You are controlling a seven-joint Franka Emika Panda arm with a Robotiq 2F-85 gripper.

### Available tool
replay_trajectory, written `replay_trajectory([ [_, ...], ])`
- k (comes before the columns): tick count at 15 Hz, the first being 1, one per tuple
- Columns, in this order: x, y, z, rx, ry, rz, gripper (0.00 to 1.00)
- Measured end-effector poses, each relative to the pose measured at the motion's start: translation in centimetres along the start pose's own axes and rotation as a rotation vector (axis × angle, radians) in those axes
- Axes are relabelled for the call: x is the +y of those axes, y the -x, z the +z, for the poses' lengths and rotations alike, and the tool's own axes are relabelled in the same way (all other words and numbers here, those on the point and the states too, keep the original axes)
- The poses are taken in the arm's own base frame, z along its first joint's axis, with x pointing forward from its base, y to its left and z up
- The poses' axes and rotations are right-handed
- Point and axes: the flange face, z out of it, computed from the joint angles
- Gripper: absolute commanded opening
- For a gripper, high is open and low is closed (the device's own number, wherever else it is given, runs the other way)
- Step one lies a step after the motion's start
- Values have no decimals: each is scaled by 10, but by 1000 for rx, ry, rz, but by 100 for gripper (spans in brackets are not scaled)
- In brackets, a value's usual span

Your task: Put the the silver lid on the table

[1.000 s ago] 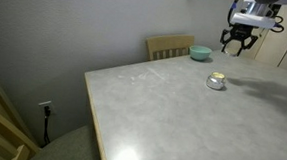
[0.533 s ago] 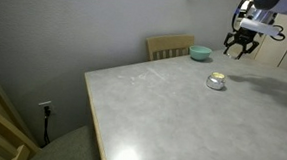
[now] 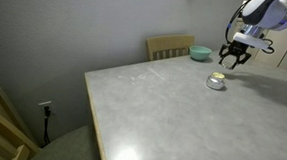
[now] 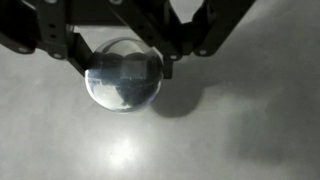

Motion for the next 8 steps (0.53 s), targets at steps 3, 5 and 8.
replay_trajectory([
  [3, -5, -8, 27, -9, 11, -3, 44],
  [5, -7, -14, 40, -10, 14, -3, 44],
  [8, -10, -21, 50, -8, 13, -2, 44],
])
